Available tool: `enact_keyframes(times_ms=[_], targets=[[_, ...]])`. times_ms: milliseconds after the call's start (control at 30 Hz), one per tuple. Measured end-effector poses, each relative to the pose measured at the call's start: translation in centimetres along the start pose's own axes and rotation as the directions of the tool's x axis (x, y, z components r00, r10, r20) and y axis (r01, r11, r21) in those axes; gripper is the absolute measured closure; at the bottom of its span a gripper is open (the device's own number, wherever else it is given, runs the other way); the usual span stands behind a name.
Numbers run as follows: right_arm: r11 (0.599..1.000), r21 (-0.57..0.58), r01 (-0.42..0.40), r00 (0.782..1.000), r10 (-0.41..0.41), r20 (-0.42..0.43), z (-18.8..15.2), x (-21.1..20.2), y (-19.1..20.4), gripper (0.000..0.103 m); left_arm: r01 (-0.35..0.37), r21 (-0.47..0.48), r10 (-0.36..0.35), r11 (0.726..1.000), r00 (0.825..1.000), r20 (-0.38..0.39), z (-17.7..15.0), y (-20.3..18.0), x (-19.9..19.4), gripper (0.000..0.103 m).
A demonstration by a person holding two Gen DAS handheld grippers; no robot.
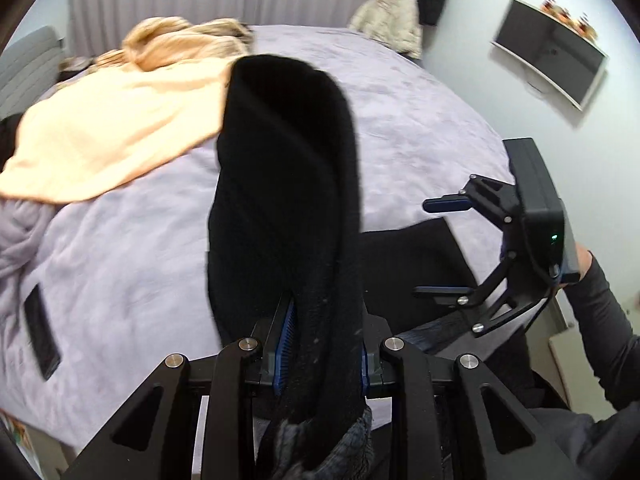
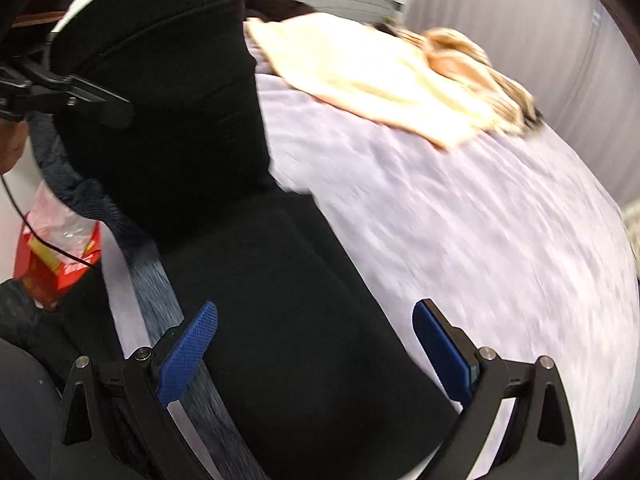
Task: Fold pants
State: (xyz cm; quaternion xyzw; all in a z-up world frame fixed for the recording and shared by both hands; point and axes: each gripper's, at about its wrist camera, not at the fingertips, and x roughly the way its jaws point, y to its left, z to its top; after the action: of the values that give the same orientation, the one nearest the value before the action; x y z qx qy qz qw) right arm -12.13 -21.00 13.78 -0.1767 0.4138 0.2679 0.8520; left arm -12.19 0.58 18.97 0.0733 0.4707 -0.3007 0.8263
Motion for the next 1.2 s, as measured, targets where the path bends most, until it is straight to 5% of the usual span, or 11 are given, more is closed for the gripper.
enact_keyframes(times_ms=[200,567,700,767,800,967,1067,1200], targets=[[0.983,0.174,0.065,0.998,-0.066,-0.002,-6.3,-2.8,-2.9,0.004,-0.001,0.147,0.018,0.989,0.993,-0.114,1.1,-9.6,7.1,0.076],[0.943,0.324,0.072,0.997,-0.067,-0.027,-14.1,-4.4,-4.7,0.004,-0.034,0.212,0.080,0.977,0.974,-0.212,2.0,-15.9,14.5,0.073],[0.927,0.365,0.081,0.997,-0.073,-0.036,-15.6,-3.9,-5.9,0.004,-0.045,0.186,0.090,0.982,0.965,-0.246,1.2,-15.5,17.3,0.051],[0.922,0.376,0.092,0.996,-0.081,-0.044,-15.9,-3.9,-6.2,0.004,0.004,0.197,0.047,0.980,0.967,-0.251,1.3,-16.1,16.3,0.022],[0.920,0.381,0.095,0.995,-0.084,-0.044,-16.1,-4.1,-6.2,0.004,0.037,0.190,0.012,0.981,0.968,-0.250,1.3,-16.1,15.8,0.018],[0.900,0.429,0.077,0.996,-0.085,0.001,-16.6,-5.9,-6.6,0.004,0.095,0.198,-0.070,0.975,0.989,-0.131,1.4,-15.4,10.2,0.018],[0.883,0.468,0.028,0.998,-0.053,0.042,-17.4,-6.3,-6.5,0.004,0.024,0.135,-0.014,0.991,0.997,-0.077,1.6,-12.8,8.9,0.018],[0.861,0.507,-0.030,0.997,-0.008,0.073,-17.3,-6.3,-6.4,0.004,-0.114,-0.061,0.108,0.992,0.990,-0.085,0.8,-6.1,9.6,0.018]])
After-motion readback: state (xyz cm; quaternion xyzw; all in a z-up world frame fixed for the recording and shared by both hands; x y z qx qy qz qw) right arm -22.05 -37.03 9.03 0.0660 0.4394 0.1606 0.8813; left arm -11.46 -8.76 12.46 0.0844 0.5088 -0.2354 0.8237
